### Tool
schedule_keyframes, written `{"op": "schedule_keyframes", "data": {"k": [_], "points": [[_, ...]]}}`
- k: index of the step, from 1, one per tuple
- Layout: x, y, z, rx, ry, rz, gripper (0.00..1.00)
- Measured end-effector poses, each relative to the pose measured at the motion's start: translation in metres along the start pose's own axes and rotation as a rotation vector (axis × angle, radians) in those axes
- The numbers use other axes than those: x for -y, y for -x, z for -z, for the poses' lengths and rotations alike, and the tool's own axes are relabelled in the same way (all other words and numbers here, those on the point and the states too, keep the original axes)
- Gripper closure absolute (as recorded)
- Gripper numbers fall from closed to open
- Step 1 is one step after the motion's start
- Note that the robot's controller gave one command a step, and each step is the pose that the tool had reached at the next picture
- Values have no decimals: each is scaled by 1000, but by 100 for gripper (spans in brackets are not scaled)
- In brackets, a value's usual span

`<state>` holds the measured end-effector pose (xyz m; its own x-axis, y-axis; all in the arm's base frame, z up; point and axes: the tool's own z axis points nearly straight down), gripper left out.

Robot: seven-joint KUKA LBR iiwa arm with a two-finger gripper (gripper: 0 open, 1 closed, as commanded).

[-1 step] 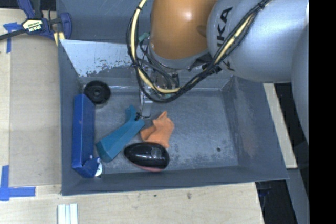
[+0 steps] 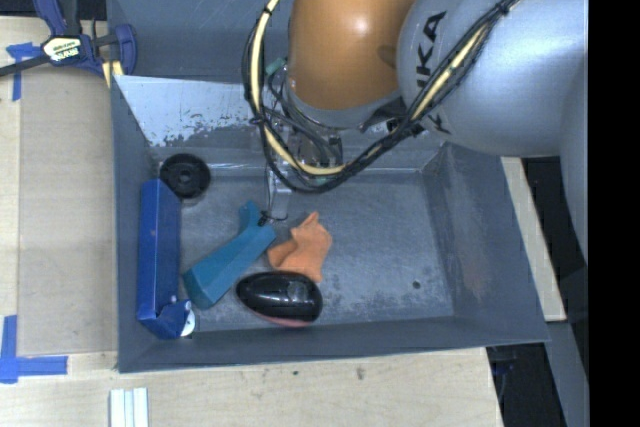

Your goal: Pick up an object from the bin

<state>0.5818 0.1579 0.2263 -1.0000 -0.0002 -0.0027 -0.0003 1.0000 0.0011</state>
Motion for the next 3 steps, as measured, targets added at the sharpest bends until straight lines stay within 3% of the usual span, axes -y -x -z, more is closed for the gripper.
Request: {"op": "schedule_keyframes", "data": {"k": [2,3], "points": [[49,-55,-103,1,0,39,0],[68,-53,-130,12,-1,162,100]]}}
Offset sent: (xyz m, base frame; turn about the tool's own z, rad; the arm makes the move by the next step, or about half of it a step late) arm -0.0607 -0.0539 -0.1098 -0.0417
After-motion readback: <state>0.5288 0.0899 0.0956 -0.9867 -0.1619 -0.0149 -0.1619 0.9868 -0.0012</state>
